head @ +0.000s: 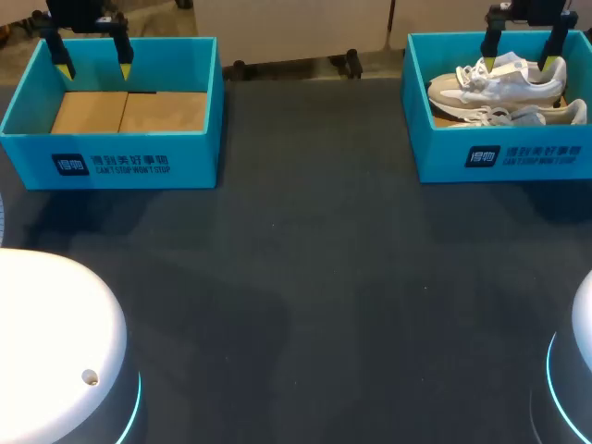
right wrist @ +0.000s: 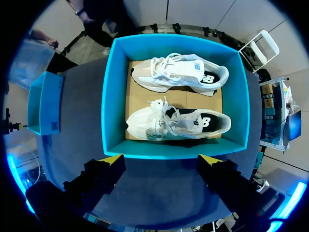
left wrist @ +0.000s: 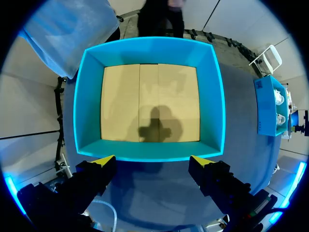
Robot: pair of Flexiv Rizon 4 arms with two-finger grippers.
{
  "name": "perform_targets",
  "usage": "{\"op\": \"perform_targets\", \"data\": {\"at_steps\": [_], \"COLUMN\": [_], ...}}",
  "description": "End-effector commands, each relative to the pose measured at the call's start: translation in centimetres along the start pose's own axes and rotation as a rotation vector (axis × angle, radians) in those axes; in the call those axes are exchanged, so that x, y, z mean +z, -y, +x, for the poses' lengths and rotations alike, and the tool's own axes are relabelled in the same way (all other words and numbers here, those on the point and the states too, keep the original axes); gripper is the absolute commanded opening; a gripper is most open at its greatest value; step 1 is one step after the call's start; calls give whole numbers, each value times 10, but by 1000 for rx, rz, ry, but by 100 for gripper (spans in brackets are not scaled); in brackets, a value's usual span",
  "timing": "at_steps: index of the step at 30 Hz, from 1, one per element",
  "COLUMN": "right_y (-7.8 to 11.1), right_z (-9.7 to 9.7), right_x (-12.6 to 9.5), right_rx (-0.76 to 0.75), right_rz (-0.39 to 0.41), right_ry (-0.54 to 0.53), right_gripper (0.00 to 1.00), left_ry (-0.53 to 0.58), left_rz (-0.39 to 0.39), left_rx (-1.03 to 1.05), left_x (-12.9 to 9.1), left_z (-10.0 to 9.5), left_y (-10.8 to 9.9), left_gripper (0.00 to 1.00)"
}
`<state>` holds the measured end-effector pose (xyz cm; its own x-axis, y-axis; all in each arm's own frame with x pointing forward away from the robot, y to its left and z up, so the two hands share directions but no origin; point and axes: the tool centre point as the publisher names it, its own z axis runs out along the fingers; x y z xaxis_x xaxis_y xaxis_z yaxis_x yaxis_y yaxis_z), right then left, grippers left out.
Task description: Take the shoe out of the shoebox, open the shoe tongue, remove and reinsert the insole, then place the shoe into the shoebox
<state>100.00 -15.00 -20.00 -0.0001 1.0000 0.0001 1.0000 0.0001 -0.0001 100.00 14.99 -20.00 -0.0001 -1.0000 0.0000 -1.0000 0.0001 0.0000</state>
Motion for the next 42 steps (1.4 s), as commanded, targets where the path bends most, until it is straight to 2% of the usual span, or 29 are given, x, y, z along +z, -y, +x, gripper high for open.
{"op": "perform_targets", "data": {"at_steps": [1, 21, 33, 42], "right_y": [0, -1, -1, -8], "right_z": [0, -1, -55, -85], "right_x": [0, 1, 19, 38], "right_rx": [0, -3, 20, 42], "right_rz": [0, -1, 9, 8], "right_ry": [0, 5, 28, 18], "right_gripper": [100, 100, 100, 100], "left_ry": [0, 0, 0, 0], "left_rz": [0, 0, 0, 0], "left_rx": [0, 0, 0, 0], "left_x": [0, 0, 0, 0], "left_z": [0, 0, 0, 0], "left_y": [0, 0, 0, 0], "left_gripper": [100, 100, 100, 100]}}
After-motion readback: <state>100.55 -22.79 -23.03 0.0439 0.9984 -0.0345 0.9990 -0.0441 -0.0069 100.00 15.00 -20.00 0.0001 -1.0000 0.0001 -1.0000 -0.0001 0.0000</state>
